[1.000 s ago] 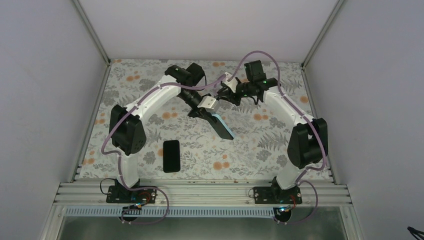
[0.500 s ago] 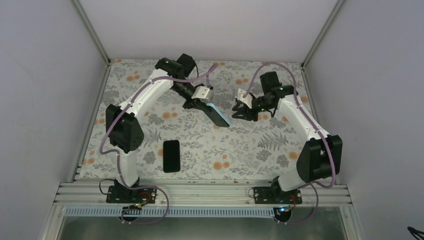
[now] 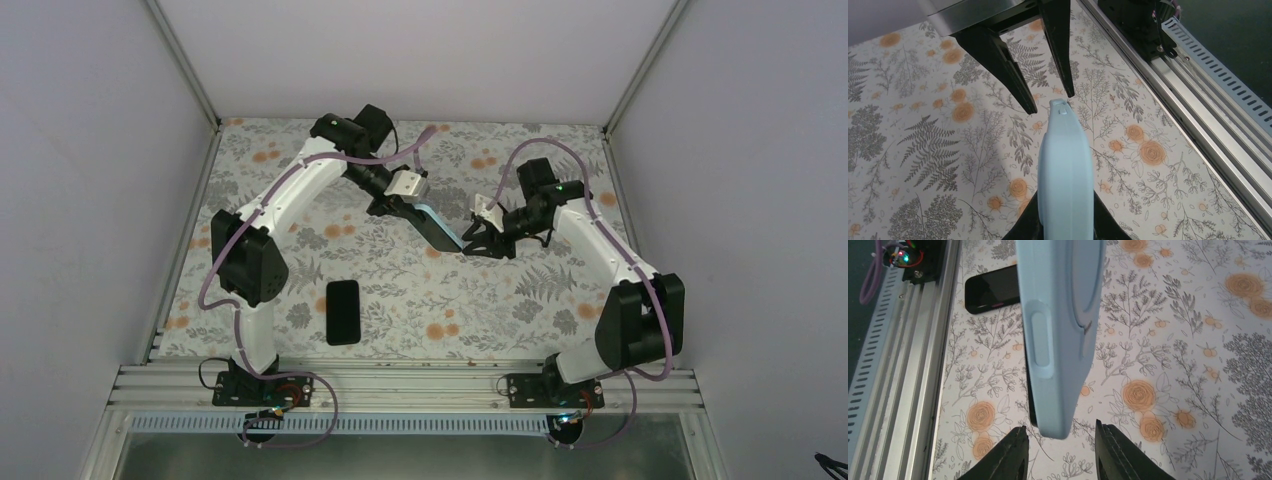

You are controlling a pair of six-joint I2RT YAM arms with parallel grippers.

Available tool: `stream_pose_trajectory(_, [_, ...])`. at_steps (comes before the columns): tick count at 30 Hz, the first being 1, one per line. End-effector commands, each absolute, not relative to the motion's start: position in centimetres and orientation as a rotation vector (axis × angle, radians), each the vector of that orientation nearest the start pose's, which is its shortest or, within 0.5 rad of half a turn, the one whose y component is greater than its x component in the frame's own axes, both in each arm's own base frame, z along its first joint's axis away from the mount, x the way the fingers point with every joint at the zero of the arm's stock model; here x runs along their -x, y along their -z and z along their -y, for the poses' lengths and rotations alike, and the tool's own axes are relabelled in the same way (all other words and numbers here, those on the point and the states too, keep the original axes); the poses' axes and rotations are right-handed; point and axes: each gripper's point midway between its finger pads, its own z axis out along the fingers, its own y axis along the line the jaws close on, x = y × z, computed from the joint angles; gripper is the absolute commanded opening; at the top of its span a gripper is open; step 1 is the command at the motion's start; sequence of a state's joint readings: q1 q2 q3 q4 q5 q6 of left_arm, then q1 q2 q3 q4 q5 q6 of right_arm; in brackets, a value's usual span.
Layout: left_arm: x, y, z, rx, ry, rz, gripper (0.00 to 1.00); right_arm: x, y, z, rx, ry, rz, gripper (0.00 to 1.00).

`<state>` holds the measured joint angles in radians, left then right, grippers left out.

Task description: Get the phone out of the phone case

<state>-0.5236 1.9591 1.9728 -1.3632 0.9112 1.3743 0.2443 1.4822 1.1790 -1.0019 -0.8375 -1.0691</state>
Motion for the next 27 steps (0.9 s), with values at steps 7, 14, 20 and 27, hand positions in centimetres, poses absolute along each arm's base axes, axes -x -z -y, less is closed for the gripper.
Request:
stream_pose_trajectory(7, [-27.9, -26.7, 32.9, -1.977, 1.025, -1.21, 0.02, -26.0, -19.3, -21.0, 1.587, -0.892, -1.752, 0.36])
stream_pose_trajectory(14, [-27.0, -26.9, 32.8, -1.978, 1.047, -1.186, 0.02, -26.8, -19.2, -21.3, 1.574, -0.88, -1.747, 0.21])
stream_pose_trajectory(20, [-26.3, -27.3, 32.9, -1.98, 1.058, -1.149, 0.02, -27.6, -19.2, -21.5, 1.576, -0.869, -1.749, 0.13])
stream_pose_trajectory(27, [-25.9, -27.9, 33.1, -1.964, 1.084, -1.124, 0.02, -29.7, -19.5, -21.8, 1.494, -0.7, -1.738, 0.14])
